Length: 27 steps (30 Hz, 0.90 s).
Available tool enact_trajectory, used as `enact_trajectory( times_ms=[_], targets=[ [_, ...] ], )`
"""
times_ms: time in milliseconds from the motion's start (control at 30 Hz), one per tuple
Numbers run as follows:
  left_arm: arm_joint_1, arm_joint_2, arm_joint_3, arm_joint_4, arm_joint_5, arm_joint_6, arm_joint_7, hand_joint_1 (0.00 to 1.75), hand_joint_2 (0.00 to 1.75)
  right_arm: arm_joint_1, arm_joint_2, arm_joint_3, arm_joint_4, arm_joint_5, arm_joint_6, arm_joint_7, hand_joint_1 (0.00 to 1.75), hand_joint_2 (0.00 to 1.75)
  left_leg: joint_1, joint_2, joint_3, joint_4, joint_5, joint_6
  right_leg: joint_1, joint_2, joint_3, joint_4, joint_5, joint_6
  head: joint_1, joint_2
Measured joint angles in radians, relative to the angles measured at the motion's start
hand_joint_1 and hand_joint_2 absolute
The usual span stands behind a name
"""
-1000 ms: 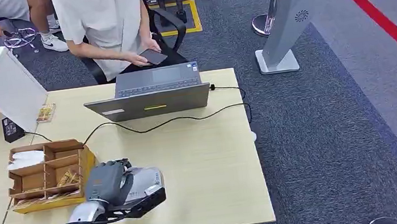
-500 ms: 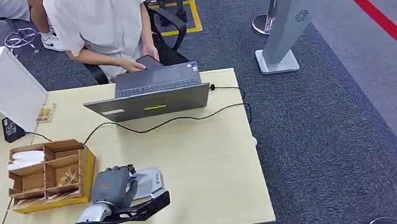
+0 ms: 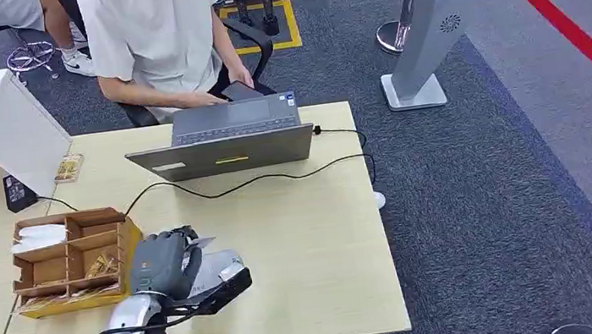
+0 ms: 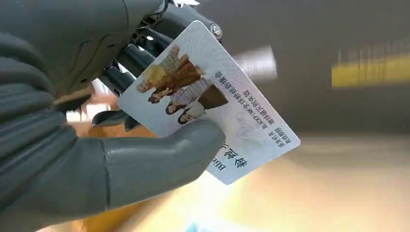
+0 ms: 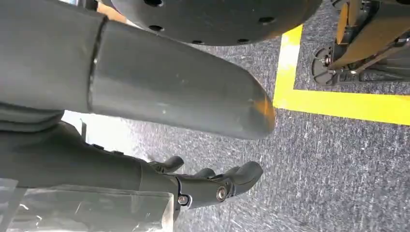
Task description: Pass the card to the sensor for recognition and then transmit it.
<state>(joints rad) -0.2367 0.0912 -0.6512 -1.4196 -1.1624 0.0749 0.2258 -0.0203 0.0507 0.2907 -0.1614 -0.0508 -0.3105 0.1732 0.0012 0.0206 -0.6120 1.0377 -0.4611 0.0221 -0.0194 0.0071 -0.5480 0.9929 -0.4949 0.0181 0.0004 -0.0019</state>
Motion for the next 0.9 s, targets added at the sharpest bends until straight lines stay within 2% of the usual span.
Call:
enact_trajectory(
  times_ms=[100, 267, 333, 367, 467, 533, 600, 767, 900],
  targets=[
    [-0.015, 0.014, 0.018, -0.092, -0.015, 0.071, -0.011, 1.75, 1.75, 0.004, 0.000, -0.001, 0.000, 0.000, -0.002, -0.008, 0.00, 0.00, 0.000, 0.000, 0.000, 0.000, 0.000, 0.000, 0.000, 0.000, 0.000, 0.000, 0.000, 0.000, 0.000, 0.000],
    [-0.020, 0.026, 0.032, -0.170, -0.017, 0.080, -0.014, 1.75, 1.75, 0.005, 0.001, -0.002, 0.001, 0.000, -0.004, -0.010, 0.00, 0.00, 0.000, 0.000, 0.000, 0.000, 0.000, 0.000, 0.000, -0.001, 0.000, 0.000, 0.000, 0.000, 0.000, 0.000],
    [-0.020, 0.029, 0.037, -0.183, -0.027, 0.111, -0.024, 1.75, 1.75, 0.005, 0.002, -0.002, 0.001, 0.000, -0.004, -0.010, 0.00, 0.00, 0.000, 0.000, 0.000, 0.000, 0.000, 0.000, 0.000, -0.001, 0.000, 0.000, 0.000, 0.000, 0.000, 0.000],
    [-0.020, 0.031, 0.039, -0.191, -0.036, 0.148, -0.033, 1.75, 1.75, 0.005, 0.002, -0.002, 0.001, 0.001, -0.005, -0.010, 0.00, 0.00, 0.000, 0.000, 0.000, 0.000, 0.000, 0.000, 0.000, -0.001, 0.000, 0.000, 0.000, 0.000, 0.000, 0.000],
    [-0.026, 0.044, 0.056, -0.259, -0.074, 0.322, -0.065, 1.75, 1.75, 0.006, 0.002, -0.002, 0.001, 0.010, -0.008, -0.011, 0.00, 0.00, 0.000, 0.000, 0.000, 0.000, 0.000, 0.000, 0.000, -0.001, 0.000, 0.000, 0.000, 0.000, 0.000, 0.000],
    [-0.049, 0.058, 0.080, -0.306, -0.089, 0.374, -0.074, 1.75, 1.75, 0.007, 0.002, 0.000, 0.001, 0.025, -0.008, -0.012, 0.00, 0.00, 0.000, -0.001, 0.000, 0.000, 0.000, 0.000, 0.000, -0.002, 0.000, 0.000, 0.000, 0.000, 0.000, 0.000],
    [-0.091, 0.071, 0.119, -0.331, -0.100, 0.375, -0.074, 1.75, 1.75, 0.006, 0.002, 0.002, 0.001, 0.039, -0.003, -0.014, 0.00, 0.00, 0.000, -0.002, 0.000, 0.000, 0.001, 0.000, 0.000, -0.002, 0.000, 0.000, 0.000, 0.000, 0.000, 0.000],
    [-0.227, 0.092, 0.197, -0.315, -0.116, 0.300, -0.070, 1.75, 1.75, 0.004, 0.002, 0.009, 0.001, 0.054, 0.010, -0.014, 0.00, 0.00, 0.000, -0.002, 0.000, 0.000, 0.003, 0.000, 0.000, -0.002, 0.000, 0.001, 0.001, -0.001, 0.000, 0.000],
    [-0.352, 0.103, 0.225, -0.204, -0.216, 0.248, -0.035, 1.75, 1.75, 0.000, 0.002, 0.018, 0.001, 0.070, 0.029, -0.014, 0.00, 0.00, 0.000, -0.003, 0.000, 0.000, 0.004, 0.001, 0.000, -0.004, 0.001, 0.001, 0.002, 0.000, 0.000, 0.000]
  ],
)
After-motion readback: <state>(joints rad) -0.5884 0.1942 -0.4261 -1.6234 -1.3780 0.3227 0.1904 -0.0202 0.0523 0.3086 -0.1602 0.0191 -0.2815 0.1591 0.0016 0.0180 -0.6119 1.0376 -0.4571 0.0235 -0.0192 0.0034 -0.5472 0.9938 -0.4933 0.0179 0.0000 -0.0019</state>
